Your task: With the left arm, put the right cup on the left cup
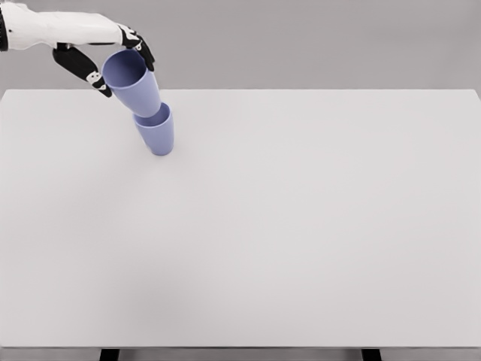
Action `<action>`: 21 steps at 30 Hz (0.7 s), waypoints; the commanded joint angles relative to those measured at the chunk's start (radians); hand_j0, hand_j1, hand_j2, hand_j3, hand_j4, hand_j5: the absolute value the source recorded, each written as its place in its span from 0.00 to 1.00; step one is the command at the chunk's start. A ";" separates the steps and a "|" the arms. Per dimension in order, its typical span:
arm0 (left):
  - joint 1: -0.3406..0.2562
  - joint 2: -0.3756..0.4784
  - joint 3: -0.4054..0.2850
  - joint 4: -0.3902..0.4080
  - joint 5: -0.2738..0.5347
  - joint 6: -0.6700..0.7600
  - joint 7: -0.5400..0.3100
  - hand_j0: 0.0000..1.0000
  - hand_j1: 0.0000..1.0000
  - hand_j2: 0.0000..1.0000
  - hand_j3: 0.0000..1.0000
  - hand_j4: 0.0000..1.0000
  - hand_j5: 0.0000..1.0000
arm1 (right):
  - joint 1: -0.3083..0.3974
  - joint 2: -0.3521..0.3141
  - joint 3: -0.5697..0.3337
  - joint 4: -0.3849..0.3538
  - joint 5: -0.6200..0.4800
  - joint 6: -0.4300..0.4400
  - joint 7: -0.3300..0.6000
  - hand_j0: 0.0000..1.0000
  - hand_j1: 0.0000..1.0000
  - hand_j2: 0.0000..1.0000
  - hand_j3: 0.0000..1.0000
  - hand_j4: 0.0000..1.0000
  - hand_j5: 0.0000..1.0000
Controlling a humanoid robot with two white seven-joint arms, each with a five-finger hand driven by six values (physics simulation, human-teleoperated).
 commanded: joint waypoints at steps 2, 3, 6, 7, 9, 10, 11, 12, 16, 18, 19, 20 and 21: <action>0.002 -0.009 0.003 0.007 0.005 0.003 -0.001 0.65 0.65 0.65 0.65 0.65 0.65 | 0.000 0.000 0.000 0.000 0.000 0.000 0.000 1.00 1.00 1.00 1.00 1.00 1.00; 0.002 -0.009 0.003 0.007 0.005 0.003 -0.003 0.65 0.65 0.65 0.65 0.65 0.65 | 0.000 0.000 0.000 0.000 0.000 0.000 0.000 1.00 1.00 1.00 1.00 1.00 1.00; 0.008 -0.023 0.004 0.021 -0.003 0.003 -0.003 0.65 0.65 0.65 0.65 0.65 0.65 | 0.000 0.000 0.000 0.000 0.000 0.000 0.000 1.00 1.00 1.00 1.00 1.00 1.00; 0.009 -0.035 0.008 0.036 -0.012 0.003 -0.003 0.65 0.65 0.65 0.65 0.65 0.65 | 0.000 0.000 0.000 0.000 0.000 0.000 0.000 1.00 1.00 1.00 1.00 1.00 1.00; 0.009 -0.044 0.008 0.054 -0.017 0.003 -0.003 0.65 0.65 0.65 0.65 0.65 0.65 | 0.000 0.000 0.000 0.000 0.000 0.000 0.000 1.00 1.00 1.00 1.00 1.00 1.00; 0.011 -0.044 0.008 0.056 -0.018 0.003 -0.001 0.65 0.65 0.65 0.65 0.65 0.65 | 0.000 0.000 0.000 0.000 0.000 0.000 0.000 1.00 1.00 1.00 1.00 1.00 1.00; 0.011 -0.044 0.009 0.056 -0.018 0.003 -0.001 0.65 0.65 0.65 0.65 0.65 0.65 | 0.000 0.000 0.000 0.000 0.000 0.000 0.000 1.00 1.00 1.00 1.00 1.00 1.00; 0.009 -0.044 0.009 0.056 -0.018 0.003 -0.001 0.65 0.65 0.65 0.65 0.65 0.65 | 0.000 0.000 0.000 0.000 0.000 0.000 0.000 1.00 1.00 1.00 1.00 1.00 1.00; 0.023 -0.061 0.018 0.079 -0.029 0.003 -0.001 0.65 0.65 0.65 0.65 0.65 0.65 | 0.000 0.000 0.000 0.000 0.000 0.000 0.000 1.00 1.00 1.00 1.00 1.00 1.00; 0.034 -0.061 0.021 0.080 -0.032 0.003 -0.001 0.65 0.65 0.65 0.65 0.65 0.65 | 0.000 0.000 0.000 0.000 0.000 0.000 0.000 1.00 1.00 1.00 1.00 1.00 1.00; 0.034 -0.061 0.021 0.079 -0.032 0.003 -0.001 0.65 0.65 0.65 0.65 0.65 0.65 | 0.000 0.000 0.000 0.000 0.000 0.000 0.000 1.00 1.00 1.00 1.00 1.00 1.00; 0.038 -0.064 0.021 0.079 -0.032 0.003 -0.001 0.65 0.65 0.65 0.65 0.65 0.65 | 0.000 0.000 0.000 0.000 0.000 0.000 0.000 1.00 1.00 1.00 1.00 1.00 1.00; 0.038 -0.070 0.021 0.080 -0.034 0.003 -0.001 0.65 0.65 0.65 0.65 0.65 0.65 | 0.000 0.000 0.000 -0.001 0.000 0.000 0.000 1.00 1.00 1.00 1.00 1.00 1.00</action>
